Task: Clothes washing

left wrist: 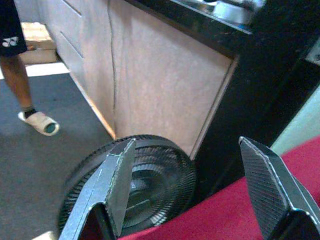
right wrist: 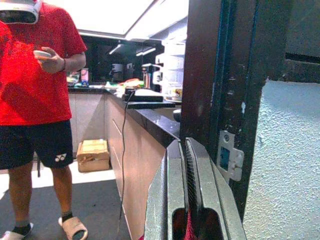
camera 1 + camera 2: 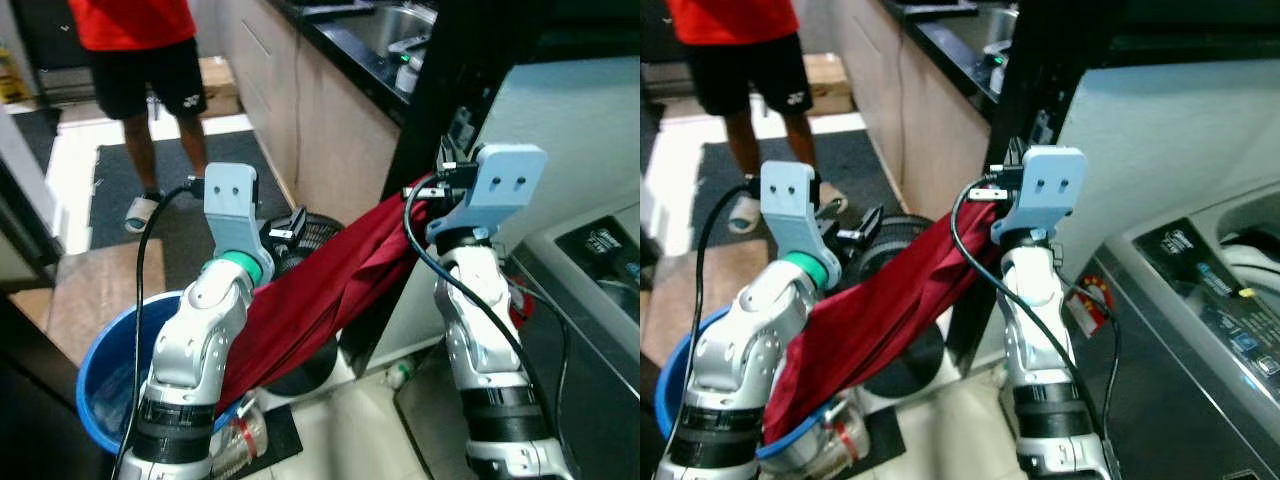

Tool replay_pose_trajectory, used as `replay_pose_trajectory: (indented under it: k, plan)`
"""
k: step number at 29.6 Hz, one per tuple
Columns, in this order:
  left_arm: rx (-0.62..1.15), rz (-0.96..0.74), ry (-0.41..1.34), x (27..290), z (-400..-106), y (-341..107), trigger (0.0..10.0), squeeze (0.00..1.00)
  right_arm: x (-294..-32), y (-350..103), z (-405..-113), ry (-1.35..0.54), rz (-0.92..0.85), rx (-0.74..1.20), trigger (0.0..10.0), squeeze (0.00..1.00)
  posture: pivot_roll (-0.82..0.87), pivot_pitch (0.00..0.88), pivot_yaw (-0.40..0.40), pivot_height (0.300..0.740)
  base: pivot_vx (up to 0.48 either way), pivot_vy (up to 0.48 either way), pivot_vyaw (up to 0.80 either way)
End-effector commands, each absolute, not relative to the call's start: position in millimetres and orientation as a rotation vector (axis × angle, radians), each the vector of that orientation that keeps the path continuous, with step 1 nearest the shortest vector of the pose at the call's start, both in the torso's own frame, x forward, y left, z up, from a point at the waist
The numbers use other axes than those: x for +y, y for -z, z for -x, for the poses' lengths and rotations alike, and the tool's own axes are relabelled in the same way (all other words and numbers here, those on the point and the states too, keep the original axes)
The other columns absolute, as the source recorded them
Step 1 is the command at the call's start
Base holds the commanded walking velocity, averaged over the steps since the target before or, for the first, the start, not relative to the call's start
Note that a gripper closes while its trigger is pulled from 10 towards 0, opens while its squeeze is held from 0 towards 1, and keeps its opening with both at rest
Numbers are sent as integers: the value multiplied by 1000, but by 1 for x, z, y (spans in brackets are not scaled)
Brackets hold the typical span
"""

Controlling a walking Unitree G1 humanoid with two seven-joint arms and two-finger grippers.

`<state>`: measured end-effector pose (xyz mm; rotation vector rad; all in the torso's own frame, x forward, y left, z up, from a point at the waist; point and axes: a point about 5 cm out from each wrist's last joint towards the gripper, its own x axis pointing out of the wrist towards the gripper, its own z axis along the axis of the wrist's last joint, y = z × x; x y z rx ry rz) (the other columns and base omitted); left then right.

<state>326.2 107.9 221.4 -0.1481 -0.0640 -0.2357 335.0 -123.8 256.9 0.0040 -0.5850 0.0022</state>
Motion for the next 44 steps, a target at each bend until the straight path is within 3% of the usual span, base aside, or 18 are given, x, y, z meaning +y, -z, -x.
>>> replay_pose_trajectory:
  k: [1, 44]
  plan:
    - [-55, 148, 245, 104, -327, -219, 10000, 0, -134, -257, -334, 30, -1, -596, 10000, 0, 101, 0, 37, 740, 0, 0, -800]
    - [-48, 149, 255, 102, -328, -216, 10000, 0, -134, -250, -335, 41, 2, -579, 10000, 0, 100, 0, 45, 740, 0, 0, -800]
